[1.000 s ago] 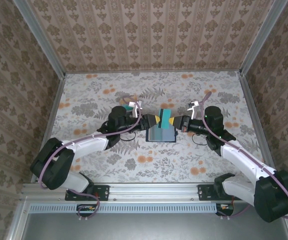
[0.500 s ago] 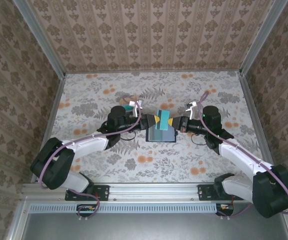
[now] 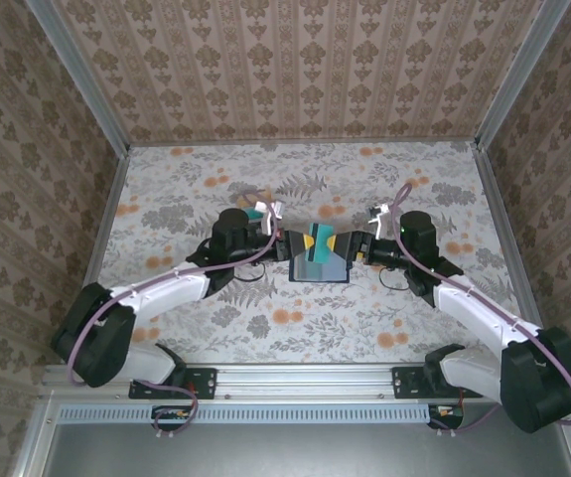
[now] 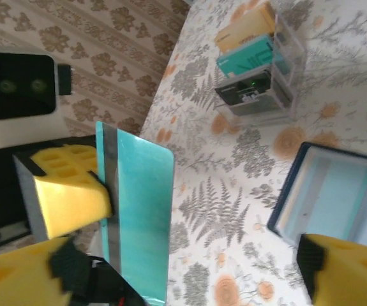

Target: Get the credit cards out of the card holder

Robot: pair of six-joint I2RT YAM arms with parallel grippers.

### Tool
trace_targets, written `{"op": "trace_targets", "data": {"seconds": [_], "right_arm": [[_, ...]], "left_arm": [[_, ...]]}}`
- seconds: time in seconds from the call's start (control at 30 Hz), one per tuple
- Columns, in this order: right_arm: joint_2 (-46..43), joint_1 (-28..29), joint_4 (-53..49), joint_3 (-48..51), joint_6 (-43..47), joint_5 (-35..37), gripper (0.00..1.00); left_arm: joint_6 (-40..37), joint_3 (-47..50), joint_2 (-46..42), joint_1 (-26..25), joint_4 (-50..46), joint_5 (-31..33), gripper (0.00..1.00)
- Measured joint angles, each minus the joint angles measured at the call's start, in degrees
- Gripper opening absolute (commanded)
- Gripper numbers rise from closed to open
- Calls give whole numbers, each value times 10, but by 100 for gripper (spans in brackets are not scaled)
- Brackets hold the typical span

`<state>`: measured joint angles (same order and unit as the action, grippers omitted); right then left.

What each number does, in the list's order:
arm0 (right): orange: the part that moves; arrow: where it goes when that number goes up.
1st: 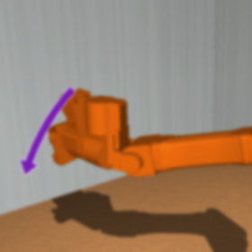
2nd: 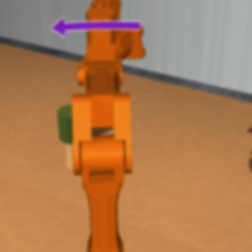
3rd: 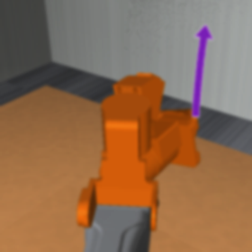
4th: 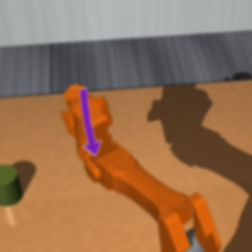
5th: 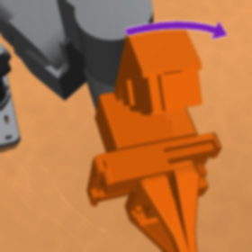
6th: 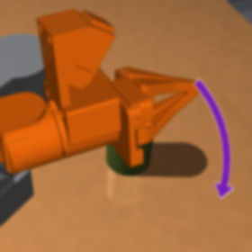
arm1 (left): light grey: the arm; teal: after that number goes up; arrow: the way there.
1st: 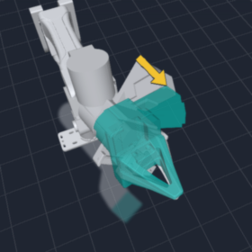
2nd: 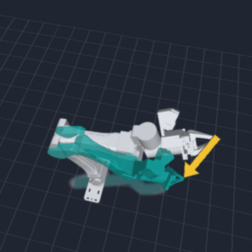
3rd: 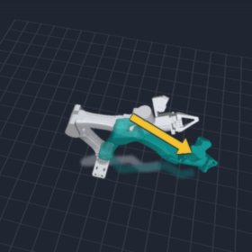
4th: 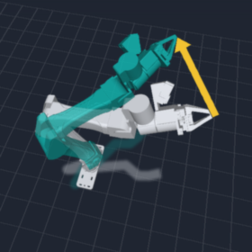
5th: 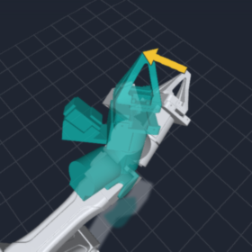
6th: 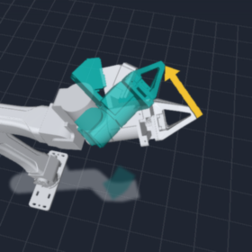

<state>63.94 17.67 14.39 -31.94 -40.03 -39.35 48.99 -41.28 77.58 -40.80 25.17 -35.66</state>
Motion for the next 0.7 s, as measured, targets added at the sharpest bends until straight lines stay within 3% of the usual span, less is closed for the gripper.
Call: {"op": "trace_targets", "data": {"seconds": [0.13,0.3,0.5,0.7], "right_arm": [[-27,14,-21,3,21,43,100],[-58,56,-36,10,49,108,100],[-63,71,-49,19,65,159,100],[-67,74,-62,21,69,184,100]], "left_arm": [[-112,-58,-50,0,-180,88,0],[-250,-95,-100,0,-320,213,0],[-461,-140,-99,0,-428,344,0],[-681,-169,-64,0,-449,427,0]]}}
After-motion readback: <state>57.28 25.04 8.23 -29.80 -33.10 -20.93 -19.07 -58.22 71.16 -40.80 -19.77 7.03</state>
